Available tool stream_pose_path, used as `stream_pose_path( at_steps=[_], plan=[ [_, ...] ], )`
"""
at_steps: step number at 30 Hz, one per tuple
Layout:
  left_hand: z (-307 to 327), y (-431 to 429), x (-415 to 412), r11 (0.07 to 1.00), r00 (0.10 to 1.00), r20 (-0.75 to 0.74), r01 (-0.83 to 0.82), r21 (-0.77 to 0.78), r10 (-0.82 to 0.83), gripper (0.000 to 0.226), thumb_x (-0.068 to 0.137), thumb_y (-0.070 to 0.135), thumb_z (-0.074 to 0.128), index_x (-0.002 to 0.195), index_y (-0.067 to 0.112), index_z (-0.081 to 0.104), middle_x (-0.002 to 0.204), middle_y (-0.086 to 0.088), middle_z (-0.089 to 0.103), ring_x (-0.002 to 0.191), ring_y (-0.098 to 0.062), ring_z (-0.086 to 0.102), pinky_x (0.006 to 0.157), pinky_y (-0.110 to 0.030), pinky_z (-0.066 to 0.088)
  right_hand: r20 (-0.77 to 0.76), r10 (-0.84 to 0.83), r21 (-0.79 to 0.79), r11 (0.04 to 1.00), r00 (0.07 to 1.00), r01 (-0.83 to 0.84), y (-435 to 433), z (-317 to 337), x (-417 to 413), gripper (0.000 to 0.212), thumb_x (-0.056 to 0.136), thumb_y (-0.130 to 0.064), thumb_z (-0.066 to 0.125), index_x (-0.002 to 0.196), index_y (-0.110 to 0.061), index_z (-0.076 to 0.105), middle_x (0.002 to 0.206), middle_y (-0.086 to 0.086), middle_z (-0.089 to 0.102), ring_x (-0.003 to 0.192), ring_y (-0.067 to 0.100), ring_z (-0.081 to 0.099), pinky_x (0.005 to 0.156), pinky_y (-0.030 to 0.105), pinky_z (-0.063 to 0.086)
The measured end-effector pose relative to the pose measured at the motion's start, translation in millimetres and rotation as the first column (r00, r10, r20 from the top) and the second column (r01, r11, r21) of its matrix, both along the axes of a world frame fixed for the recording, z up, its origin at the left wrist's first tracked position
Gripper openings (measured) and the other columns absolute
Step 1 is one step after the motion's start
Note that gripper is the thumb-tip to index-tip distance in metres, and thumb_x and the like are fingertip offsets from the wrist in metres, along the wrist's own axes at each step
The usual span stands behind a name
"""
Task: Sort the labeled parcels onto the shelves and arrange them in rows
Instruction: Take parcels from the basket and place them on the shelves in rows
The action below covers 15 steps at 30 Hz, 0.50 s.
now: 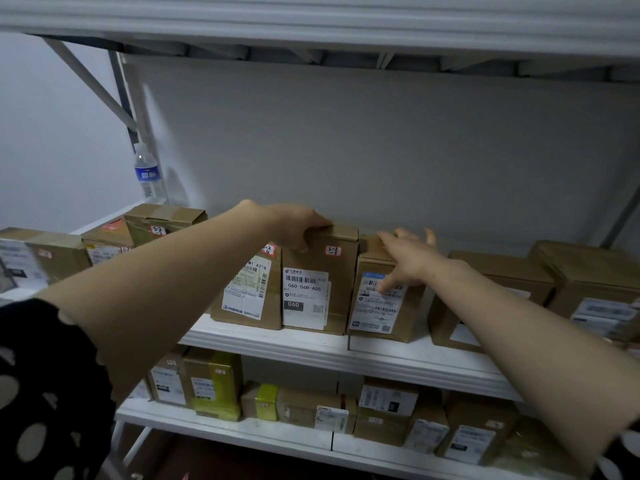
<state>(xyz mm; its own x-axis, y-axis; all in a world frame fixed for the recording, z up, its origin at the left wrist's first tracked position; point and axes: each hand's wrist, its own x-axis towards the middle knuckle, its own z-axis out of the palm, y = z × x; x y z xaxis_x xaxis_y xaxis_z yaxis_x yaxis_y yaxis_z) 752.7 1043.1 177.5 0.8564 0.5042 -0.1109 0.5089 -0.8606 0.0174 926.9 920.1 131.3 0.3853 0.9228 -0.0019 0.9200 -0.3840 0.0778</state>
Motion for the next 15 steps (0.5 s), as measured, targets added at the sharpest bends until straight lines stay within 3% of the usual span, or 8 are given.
stream_pose_path(
  at_steps=[3, 6, 10, 15],
  plan=[
    [-1.0, -0.4, 2.5, 0.999, 0.999, -0.006, -0.038, -0.013, 0.038, 0.075, 0.086, 0.021, 0.067, 0.149, 0.018, 0.026, 0.138, -0.006, 0.048, 0.123, -0.024, 0.047, 0.1, -0.036, 0.039, -0.023, -0.009, -0.01, 1.0, 1.0, 0.009, -1.5, -1.9, -0.5, 0.108, 0.07, -0.051, 0.075, 0.151, -0.02, 0.012, 0.156, 0.01, 0.023, 0.145, 0.028, 0.018, 0.115, 0.052, -0.003],
    [3.0, -8.5, 11.0, 0.998, 0.997, 0.052, -0.062, -0.027, 0.064, 0.088, 0.086, 0.028, 0.066, 0.153, 0.019, 0.01, 0.152, -0.009, 0.032, 0.135, -0.027, 0.036, 0.107, -0.037, 0.035, -0.048, 0.013, 0.006, 1.0, 0.999, -0.013, -4.8, -0.9, 1.5, 0.114, 0.068, -0.053, 0.076, 0.152, -0.021, 0.007, 0.159, 0.01, 0.015, 0.147, 0.026, 0.01, 0.115, 0.051, -0.006],
    [16.6, -33.8, 33.7, 0.988, 0.984, 0.164, 0.053, 0.144, -0.077, 0.083, 0.089, 0.031, 0.058, 0.153, 0.018, 0.008, 0.158, -0.009, 0.018, 0.141, -0.028, 0.025, 0.111, -0.037, 0.028, -0.094, 0.041, 0.022, 0.999, 0.995, -0.039, -24.1, 12.8, 12.9, 0.122, 0.066, -0.055, 0.078, 0.152, -0.021, -0.002, 0.16, 0.008, 0.0, 0.147, 0.023, -0.004, 0.114, 0.05, -0.011],
    [12.2, -79.1, 87.7, 0.952, 0.926, 0.257, 0.226, 0.205, -0.276, 0.078, 0.089, 0.033, 0.059, 0.152, 0.017, 0.016, 0.156, -0.01, 0.022, 0.141, -0.026, 0.024, 0.112, -0.034, 0.026, -0.139, -0.051, 0.107, 0.992, 0.989, 0.067, -74.0, 37.9, 63.2, 0.092, 0.081, -0.03, 0.068, 0.152, -0.018, 0.01, 0.159, 0.008, 0.008, 0.147, 0.025, 0.005, 0.118, 0.048, 0.001]
  ],
)
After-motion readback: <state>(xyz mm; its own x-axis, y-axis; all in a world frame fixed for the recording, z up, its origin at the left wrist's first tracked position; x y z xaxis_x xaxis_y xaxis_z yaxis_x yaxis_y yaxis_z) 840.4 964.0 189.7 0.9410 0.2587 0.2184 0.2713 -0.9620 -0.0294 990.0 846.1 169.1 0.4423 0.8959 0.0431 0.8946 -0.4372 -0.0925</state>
